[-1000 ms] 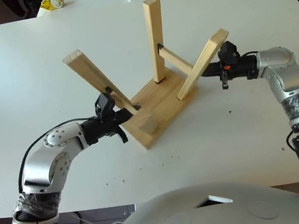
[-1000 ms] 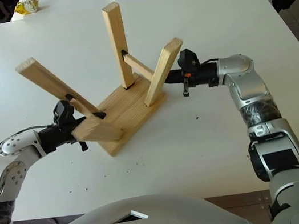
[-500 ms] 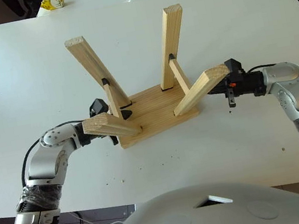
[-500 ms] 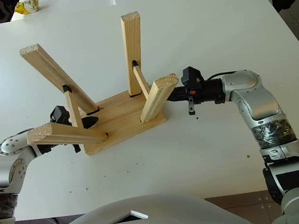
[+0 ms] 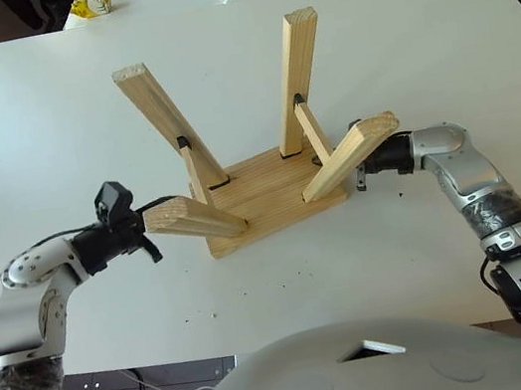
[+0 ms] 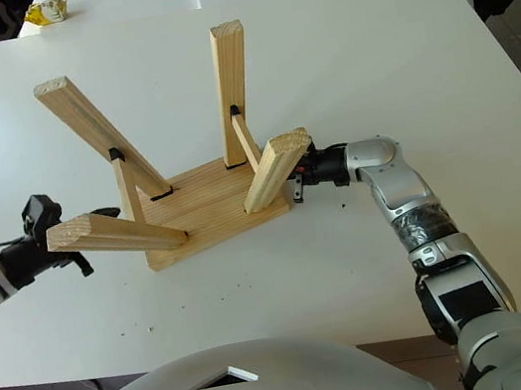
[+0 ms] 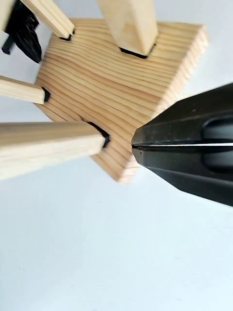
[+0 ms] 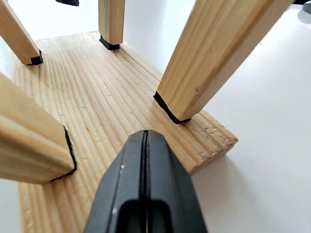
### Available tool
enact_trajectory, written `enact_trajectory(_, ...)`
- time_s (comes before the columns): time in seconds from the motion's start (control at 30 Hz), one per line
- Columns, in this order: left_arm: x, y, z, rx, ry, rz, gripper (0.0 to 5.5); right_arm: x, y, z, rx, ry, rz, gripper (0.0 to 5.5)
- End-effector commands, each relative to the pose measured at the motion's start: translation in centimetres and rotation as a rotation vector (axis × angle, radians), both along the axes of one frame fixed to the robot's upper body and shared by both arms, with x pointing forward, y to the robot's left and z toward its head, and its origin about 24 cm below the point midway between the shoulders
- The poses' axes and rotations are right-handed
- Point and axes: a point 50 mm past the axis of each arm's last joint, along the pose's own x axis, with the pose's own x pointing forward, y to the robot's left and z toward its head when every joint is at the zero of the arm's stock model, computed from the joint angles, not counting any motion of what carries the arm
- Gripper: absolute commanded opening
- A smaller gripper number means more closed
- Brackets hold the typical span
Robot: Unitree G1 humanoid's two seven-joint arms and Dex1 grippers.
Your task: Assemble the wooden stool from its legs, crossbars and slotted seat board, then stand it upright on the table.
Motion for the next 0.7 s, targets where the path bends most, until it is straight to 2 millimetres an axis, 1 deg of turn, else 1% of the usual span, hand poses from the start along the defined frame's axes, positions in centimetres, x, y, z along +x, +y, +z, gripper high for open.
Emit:
enact_trajectory(0.03,-1.6,1.2,-2.7,0.102,0.110,0.028,0.03,0.1,-0.4,-0.2,-0.081,-0.017,0.039,0.00)
enact_trajectory(0.1,-1.6,-0.2,-3.5,0.091,0.117,-0.014,0.03,0.0,-0.6,-0.4,-0.113,-0.008,0.062,0.00)
enact_trajectory(0.17,-1.2,-1.7,-4.0,0.064,0.102,-0.042,0.03,-0.2,-0.9,-0.4,-0.136,0.005,0.086,0.00)
enact_trajectory(0.27,-0.3,-3.9,-4.5,0.032,0.068,-0.086,0.03,-1.1,-1.6,-0.7,-0.186,0.030,0.135,0.00)
enact_trajectory(0.33,0.3,-5.3,-4.5,0.005,0.040,-0.103,0.03,-1.9,-2.1,-0.9,-0.212,0.048,0.167,0.00)
enact_trajectory(0.43,0.7,-6.9,-4.3,-0.020,0.015,-0.135,0.03,-3.1,-2.8,-1.0,-0.240,0.068,0.198,0.00)
enact_trajectory(0.57,0.1,-7.5,-4.5,-0.034,0.016,-0.136,0.03,-3.9,-2.8,-0.9,-0.240,0.080,0.209,0.00)
enact_trajectory(0.7,-0.7,-7.6,-4.6,-0.043,0.019,-0.116,0.03,-4.0,-2.9,-0.5,-0.216,0.071,0.156,0.00)
